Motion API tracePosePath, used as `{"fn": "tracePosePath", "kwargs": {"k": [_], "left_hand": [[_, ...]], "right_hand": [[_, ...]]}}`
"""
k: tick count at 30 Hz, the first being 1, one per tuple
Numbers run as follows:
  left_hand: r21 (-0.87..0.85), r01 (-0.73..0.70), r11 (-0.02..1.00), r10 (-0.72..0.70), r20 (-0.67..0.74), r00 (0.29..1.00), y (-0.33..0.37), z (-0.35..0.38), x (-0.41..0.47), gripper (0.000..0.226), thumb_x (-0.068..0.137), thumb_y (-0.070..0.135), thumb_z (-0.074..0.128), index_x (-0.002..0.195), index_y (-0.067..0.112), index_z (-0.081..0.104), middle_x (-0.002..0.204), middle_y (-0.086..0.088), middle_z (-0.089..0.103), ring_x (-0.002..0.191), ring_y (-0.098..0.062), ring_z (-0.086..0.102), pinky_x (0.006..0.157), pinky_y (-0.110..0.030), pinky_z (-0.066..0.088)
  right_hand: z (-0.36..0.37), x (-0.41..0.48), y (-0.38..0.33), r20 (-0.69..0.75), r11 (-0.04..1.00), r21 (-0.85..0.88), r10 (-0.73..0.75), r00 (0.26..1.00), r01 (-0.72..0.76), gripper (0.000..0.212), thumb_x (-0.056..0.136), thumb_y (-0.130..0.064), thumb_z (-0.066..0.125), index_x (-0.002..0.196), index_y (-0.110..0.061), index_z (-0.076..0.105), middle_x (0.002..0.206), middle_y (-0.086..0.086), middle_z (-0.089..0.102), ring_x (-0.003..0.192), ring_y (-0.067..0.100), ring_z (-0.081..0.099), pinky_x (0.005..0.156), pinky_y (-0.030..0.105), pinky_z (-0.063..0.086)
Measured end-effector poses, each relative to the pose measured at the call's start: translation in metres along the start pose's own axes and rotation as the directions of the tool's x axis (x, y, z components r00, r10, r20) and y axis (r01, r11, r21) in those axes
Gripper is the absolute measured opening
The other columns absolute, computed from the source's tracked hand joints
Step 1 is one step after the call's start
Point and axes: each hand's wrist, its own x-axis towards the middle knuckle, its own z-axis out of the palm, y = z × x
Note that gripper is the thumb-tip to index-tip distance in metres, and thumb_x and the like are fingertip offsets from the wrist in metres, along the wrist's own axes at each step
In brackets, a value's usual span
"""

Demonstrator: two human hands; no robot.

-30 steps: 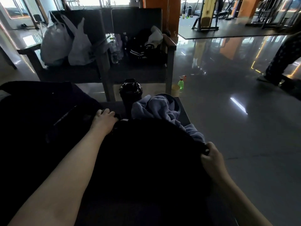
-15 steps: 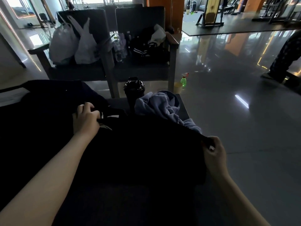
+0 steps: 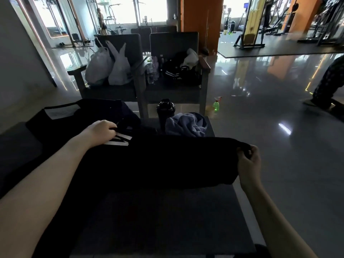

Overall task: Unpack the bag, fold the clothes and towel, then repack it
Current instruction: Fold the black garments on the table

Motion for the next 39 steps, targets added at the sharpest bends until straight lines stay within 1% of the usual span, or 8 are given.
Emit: {"fn": "tracePosePath", "kwargs": {"k": [7,10,14,22,26,31,36,39], "left_hand": [[-0.107,0.170,0.980,-0.138,0.256,0.957,-0.002,-0.030,-0.025,0.026,0.069,0.005,0.045,0.047,0.020,0.044,0.057,0.000,0.045,0.055,-0.017,0.040,0.059,-0.035,0.037],[0.020,0.215,0.976,-0.213,0.264,0.941,-0.006,-0.016,-0.020,0.025,0.084,0.007,0.047,0.061,0.014,0.050,0.066,-0.005,0.049,0.058,-0.017,0.043,0.060,-0.034,0.040],[0.169,0.185,0.968,-0.223,0.250,0.942,-0.004,0.022,-0.011,0.023,0.088,0.008,0.045,0.093,0.013,0.067,0.098,-0.008,0.064,0.087,-0.023,0.059,0.074,-0.030,0.045],[0.337,0.111,0.935,-0.103,-0.041,0.994,-0.016,0.115,-0.017,0.042,0.099,0.030,0.041,0.139,0.019,0.036,0.143,0.000,0.036,0.131,-0.021,0.034,0.105,-0.042,0.029],[0.294,-0.100,0.951,0.102,0.007,0.995,-0.034,0.147,-0.036,0.051,0.099,0.038,0.040,0.146,0.019,0.032,0.152,0.005,0.031,0.139,-0.015,0.027,0.113,-0.040,0.018],[0.438,-0.012,0.899,-0.007,0.042,0.999,-0.049,0.160,-0.049,0.069,0.098,0.045,0.038,0.153,0.015,0.009,0.160,0.001,0.010,0.146,-0.018,0.012,0.116,-0.042,0.010],[0.370,-0.191,0.909,0.261,-0.152,0.953,-0.051,0.171,-0.081,0.050,0.091,0.034,0.057,0.135,0.010,0.051,0.140,-0.005,0.049,0.129,-0.022,0.046,0.109,-0.042,0.030],[0.308,-0.195,0.931,0.207,-0.008,0.978,-0.054,0.182,-0.108,0.056,0.097,0.048,0.031,0.142,0.016,0.043,0.150,0.000,0.037,0.138,-0.017,0.034,0.114,-0.040,0.020]], "right_hand": [[-0.021,0.001,-0.043,0.100,0.988,-0.156,0.000,0.995,0.015,0.010,0.092,-0.015,0.053,0.098,-0.013,0.061,0.081,0.003,0.062,0.066,0.014,0.057,0.053,0.023,0.046],[-0.016,0.018,-0.032,0.192,0.927,-0.366,0.164,0.967,-0.085,0.018,0.085,-0.015,0.059,0.099,-0.006,0.066,0.084,0.009,0.067,0.075,0.024,0.063,0.068,0.034,0.049],[0.003,0.023,-0.006,0.177,0.853,-0.514,0.206,0.962,-0.088,0.022,0.087,-0.017,0.059,0.103,-0.003,0.065,0.097,0.015,0.067,0.082,0.027,0.060,0.058,0.027,0.039],[0.021,-0.002,0.041,0.221,0.838,-0.537,0.252,0.942,-0.098,0.051,0.087,-0.015,0.056,0.136,-0.011,0.039,0.103,0.011,0.059,0.083,0.022,0.055,0.072,0.029,0.042],[0.015,-0.015,0.059,0.227,0.772,-0.631,0.273,0.935,-0.073,0.052,0.088,-0.016,0.052,0.137,-0.015,0.035,0.102,0.013,0.061,0.090,0.032,0.058,0.075,0.035,0.045],[0.012,-0.019,0.072,0.213,0.673,-0.739,0.272,0.938,-0.027,0.047,0.091,-0.024,0.049,0.137,-0.021,0.036,0.110,0.019,0.063,0.097,0.038,0.061,0.077,0.039,0.047],[0.006,-0.016,0.075,0.250,0.586,-0.809,0.288,0.925,0.036,0.054,0.092,-0.019,0.045,0.143,-0.024,0.031,0.110,0.021,0.063,0.097,0.039,0.061,0.075,0.038,0.046],[0.005,-0.022,0.068,0.204,0.372,-0.922,0.229,0.952,0.108,0.067,0.092,-0.031,0.052,0.148,-0.017,0.018,0.130,0.023,0.047,0.114,0.039,0.051,0.086,0.043,0.043]]}}
